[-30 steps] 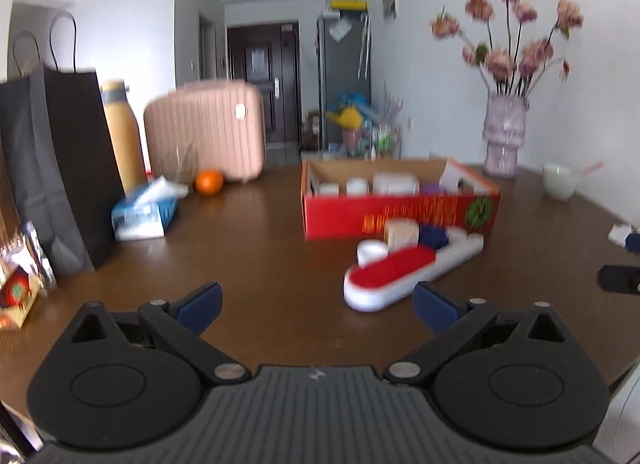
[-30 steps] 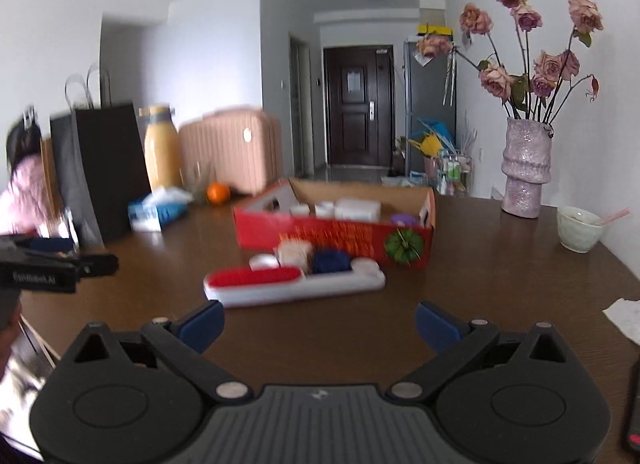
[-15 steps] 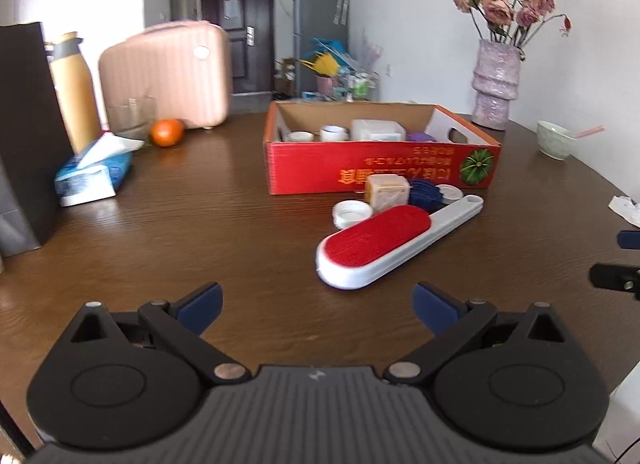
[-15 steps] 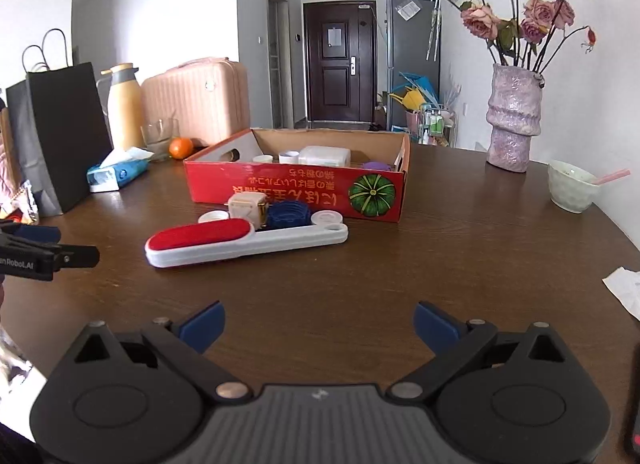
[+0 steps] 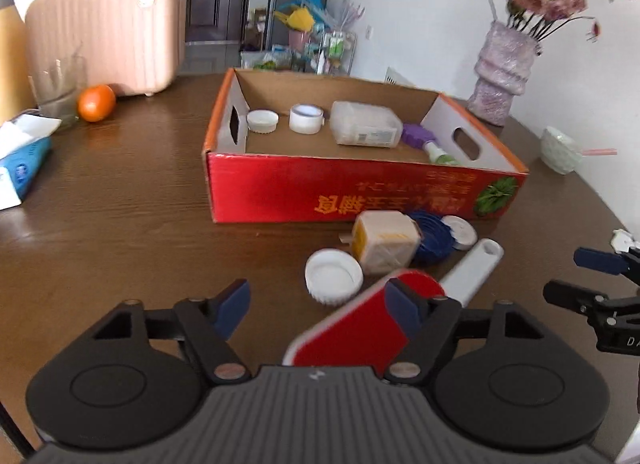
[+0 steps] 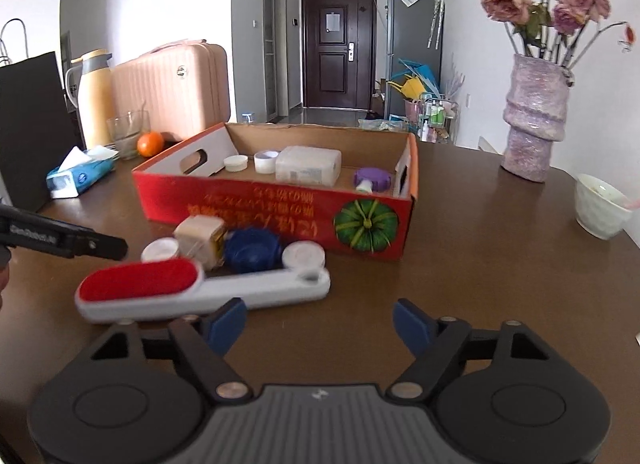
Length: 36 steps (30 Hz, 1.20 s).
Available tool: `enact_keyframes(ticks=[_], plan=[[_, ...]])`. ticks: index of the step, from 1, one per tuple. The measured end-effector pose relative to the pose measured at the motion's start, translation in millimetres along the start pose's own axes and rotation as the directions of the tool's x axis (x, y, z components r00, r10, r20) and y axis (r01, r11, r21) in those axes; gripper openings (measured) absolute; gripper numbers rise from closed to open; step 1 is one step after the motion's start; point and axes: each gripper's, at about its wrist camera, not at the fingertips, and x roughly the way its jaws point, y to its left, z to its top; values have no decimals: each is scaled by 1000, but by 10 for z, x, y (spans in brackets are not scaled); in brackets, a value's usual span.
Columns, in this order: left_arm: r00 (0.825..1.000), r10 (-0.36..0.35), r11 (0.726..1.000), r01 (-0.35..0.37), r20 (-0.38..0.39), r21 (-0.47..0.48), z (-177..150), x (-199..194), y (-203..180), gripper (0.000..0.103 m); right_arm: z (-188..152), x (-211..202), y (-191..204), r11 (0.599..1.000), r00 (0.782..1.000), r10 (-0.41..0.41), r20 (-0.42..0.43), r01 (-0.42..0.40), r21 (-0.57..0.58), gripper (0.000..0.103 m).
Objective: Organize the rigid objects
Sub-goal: 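Grasp a white bottle cap with the left tool while the right tool grasps the white round lid, then lift the white cap and white lid with both tools over the red box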
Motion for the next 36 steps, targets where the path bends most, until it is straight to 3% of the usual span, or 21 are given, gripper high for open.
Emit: enact_keyframes(ticks=[4,11,15,16,17,23,27,31,36], plan=[[999,-5,999,8,-54,49,120,332,-41,67,166,423,-41,1000,1000,7,-30,-7,-14,66],[996,-27,992,38,-88,122,81,499,-86,54,310,967,-39,999,995,24,-95,-27,-34,63],[999,-6,988,13,-48,151,36,501,-104,51,292,1093,17,998,994,41,-97,-45,-40,49],[999,9,987,-2,-38,160,25,501,-117,42,291,1103,33,998,995,41,-89,-45,-43,41],[999,26,986,-21,-26,168,15,496,-128,41,290,1107,46,998,996,46,-83,-50,-43,39],[1000,28,990,-26,-14,137,-5,432,-93,40,290,1097,65,998,997,36,-74,-39,-41,38],[996,48,993,-56,78,107,-9,150,-38,40,318,881,28,999,999,6,-35,-8,-43,38],[965,104,992,-120,242,50,-100,-327,-9,40,331,444,35,998,998,-40,43,42,-49,38],[903,182,981,-196,390,-5,-333,-913,-98,40,246,-228,148,997,983,-73,171,74,3,38]])
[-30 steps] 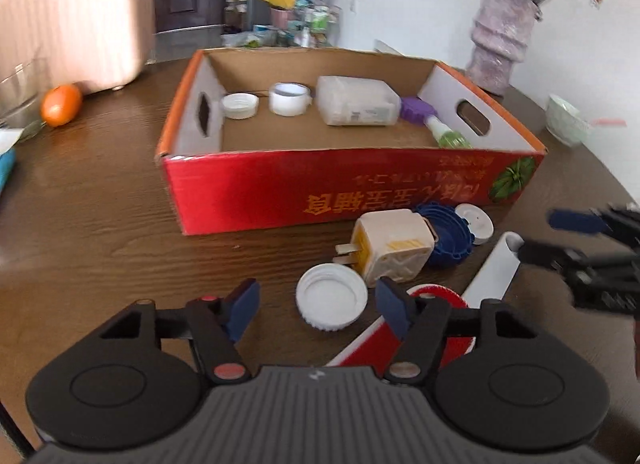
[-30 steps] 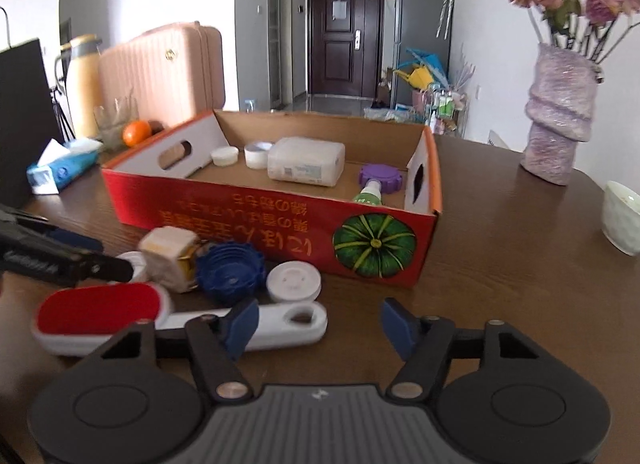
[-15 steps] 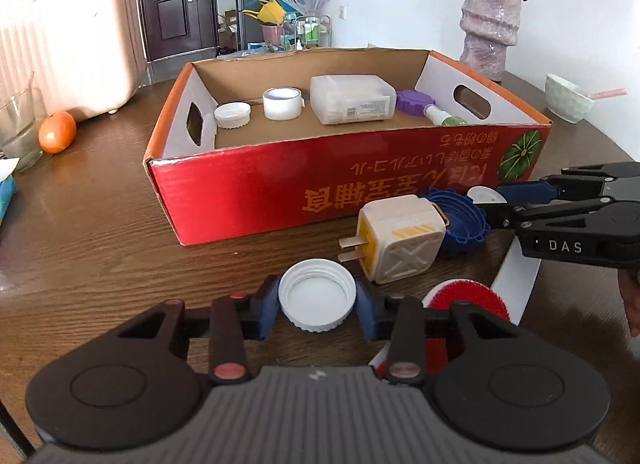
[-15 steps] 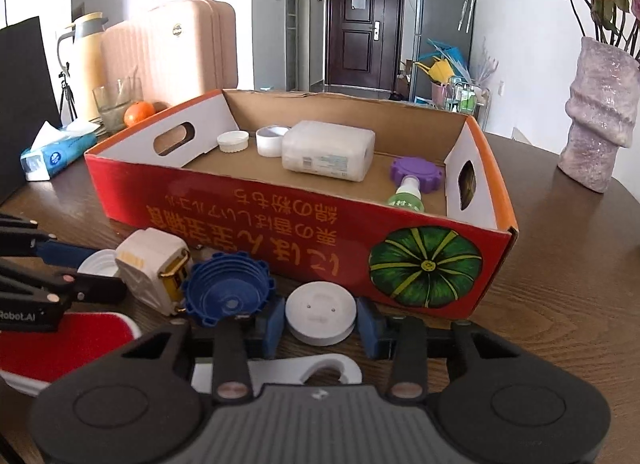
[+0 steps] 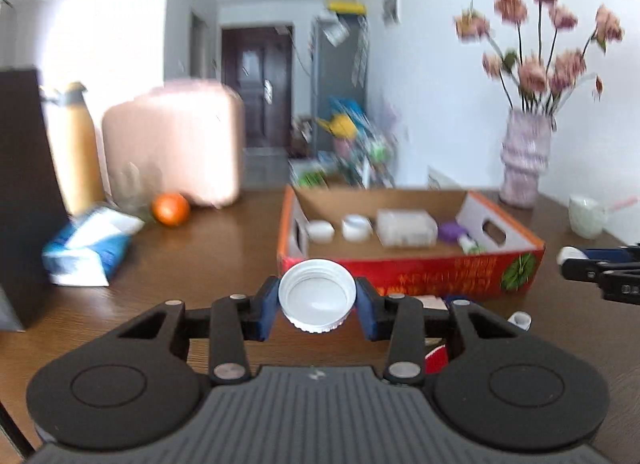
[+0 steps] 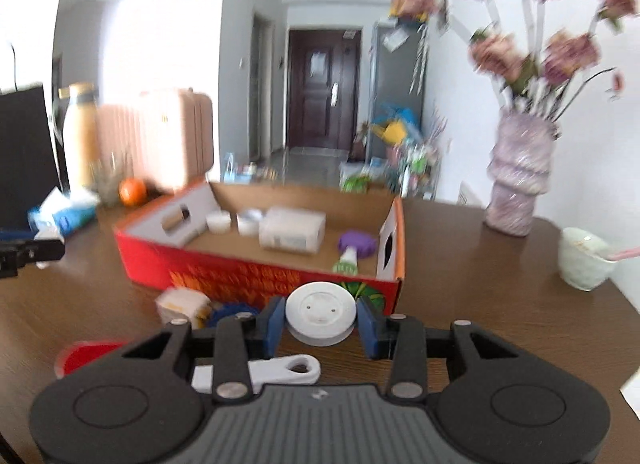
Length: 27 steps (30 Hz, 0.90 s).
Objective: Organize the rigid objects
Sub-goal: 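Lift the white cap and white lid with both tools over the red box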
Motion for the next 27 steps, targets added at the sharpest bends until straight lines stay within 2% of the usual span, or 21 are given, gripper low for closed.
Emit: enact_keyframes(ticks=[4,7,9,17,21,24,27], plan=[[997,12,1000,-10,78,-26,19,-466,21,40,-24,-541,140,1000,993,-10,119,8,13,38],[985,64,998,-59,159,-39,8,-826,19,41,-66,-909,228,999,974,12,226,-18,28,38],[977,76,996,-66,201,-57,3,-1047,21,41,-105,-1112,289,999,961,16,276,-29,42,38],[947,74,995,-51,313,-80,1,-1794,-37,41,-240,-1821,451,998,922,18,386,-40,48,38],[916,77,995,-46,393,-89,5,-2203,-87,41,-268,-2201,470,998,883,-1,470,-28,54,38],[900,65,996,-33,432,-81,-16,-2468,-131,41,-298,-2457,501,998,861,-3,509,-27,52,38],[891,46,997,-16,451,-69,-41,-2679,-165,41,-325,-2640,536,998,855,15,519,-46,47,38]])
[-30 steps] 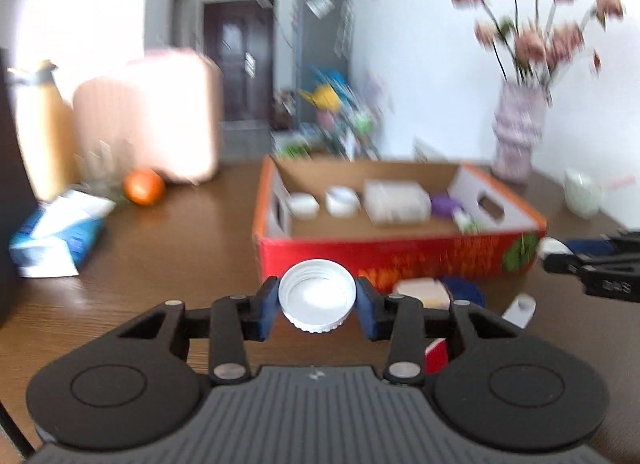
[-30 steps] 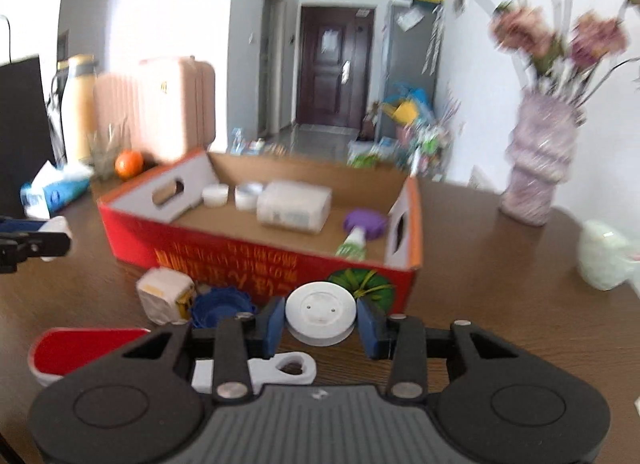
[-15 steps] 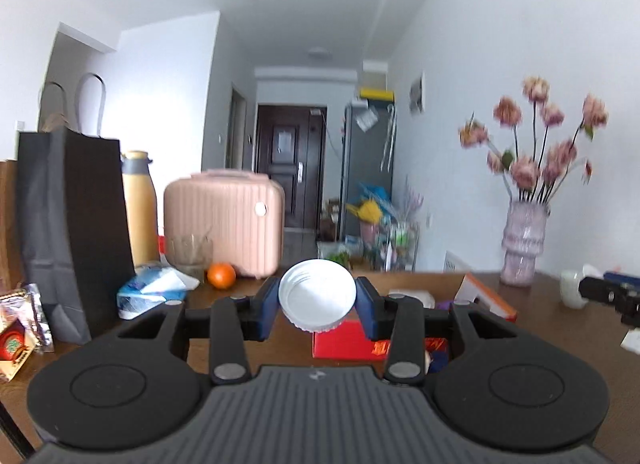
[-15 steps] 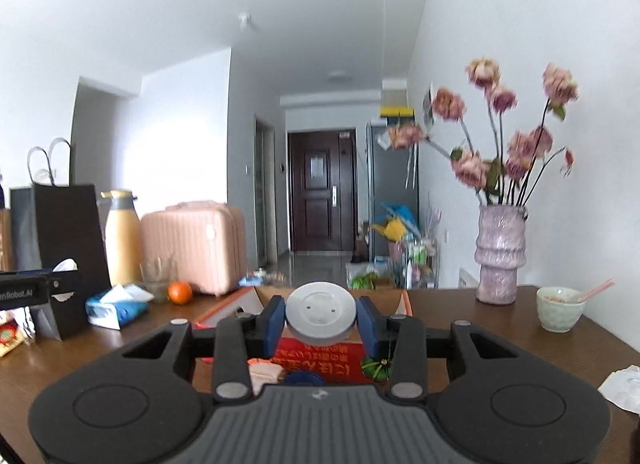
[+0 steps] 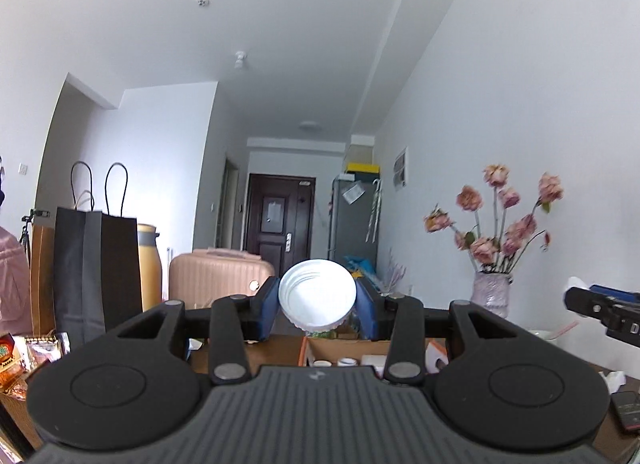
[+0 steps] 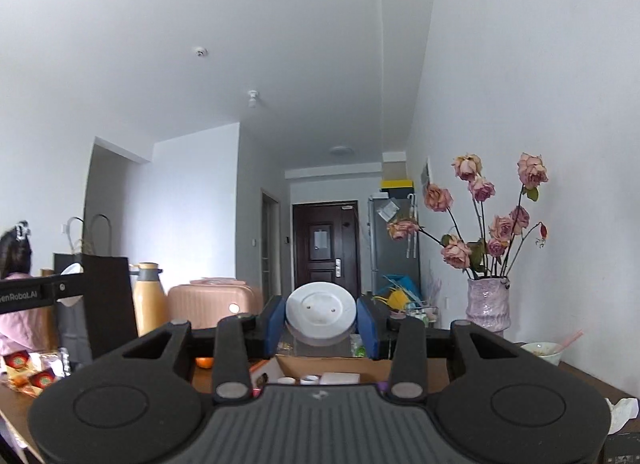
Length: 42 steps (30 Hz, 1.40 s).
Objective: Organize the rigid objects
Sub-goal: 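Lift the white cap and white lid with both tools over the red box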
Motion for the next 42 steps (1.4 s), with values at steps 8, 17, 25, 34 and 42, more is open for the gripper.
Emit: enact_keyframes(ticks=[8,17,25,34,42], plan=[[1000,3,1000,-2,23,-8,99,-147,86,41,147,-164,98,1000,1000,4,28,-4,-6,38],[996,-8,1000,9,85,-15,593,288,314,41,677,323,-56,999,994,38,106,-35,-24,38],[992,-116,993,116,47,1,1278,1165,399,41,1318,1126,-272,991,992,120,41,-118,-63,38],[951,-213,973,229,-222,45,1398,2447,257,41,1646,2320,-600,980,945,180,-272,-196,-30,38],[788,-249,955,297,-563,-7,722,3894,68,41,1051,3685,-756,974,780,167,-604,-224,-20,38]])
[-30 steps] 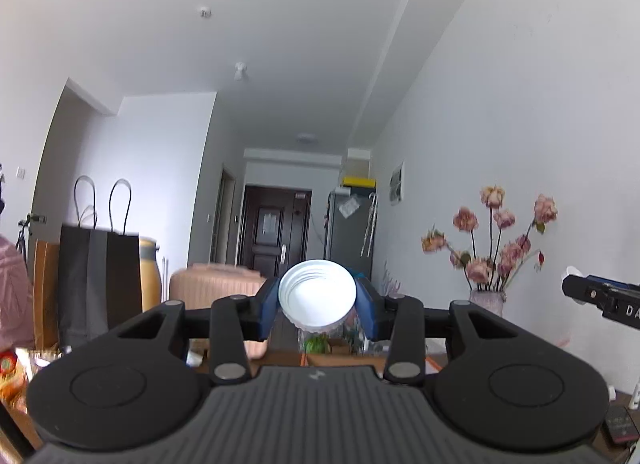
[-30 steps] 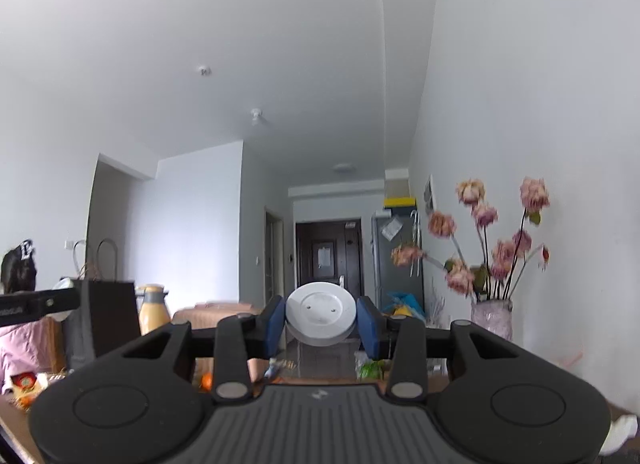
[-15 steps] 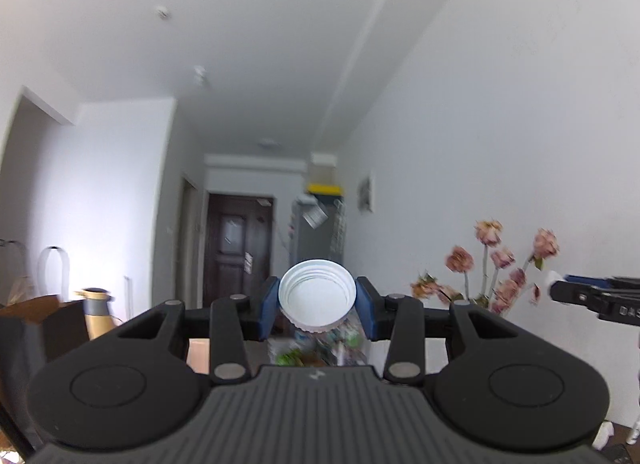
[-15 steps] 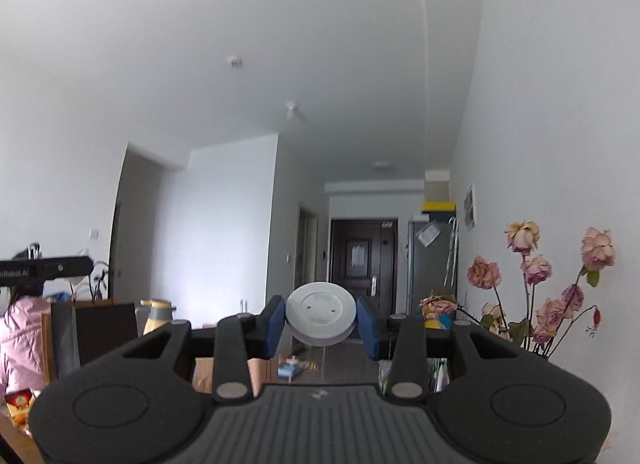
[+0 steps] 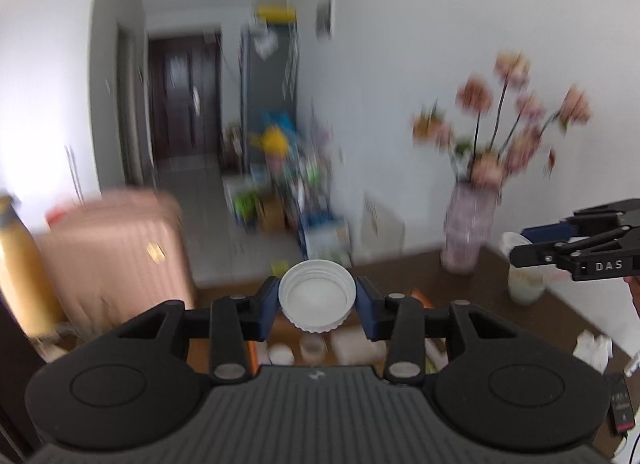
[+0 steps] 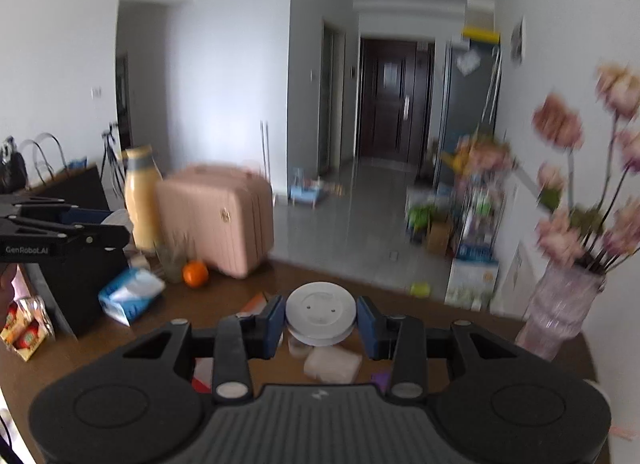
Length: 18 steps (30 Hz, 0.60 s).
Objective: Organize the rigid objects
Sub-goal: 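Lift the white cap and white lid with both tools over the red box, then open the left tool to drop the white cap while the right tool drops the white lid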
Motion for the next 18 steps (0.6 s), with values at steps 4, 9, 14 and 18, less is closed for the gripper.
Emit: enact_keyframes(ticks=[4,9,14,18], plan=[[982,-26,999,22,-187,-28,-176,825,130,41,-137,790,-170,999,985,29,-169,-22,44,38],[938,-47,997,25,-344,-69,-586,1671,329,41,-472,1675,-226,997,946,53,-318,-32,69,38],[887,-31,995,-14,-460,-96,-890,2378,525,41,-849,2440,-316,996,894,60,-443,-23,88,38],[865,-34,996,-12,-501,-88,-1022,2707,530,41,-1114,2799,-313,999,867,28,-498,-7,43,38]])
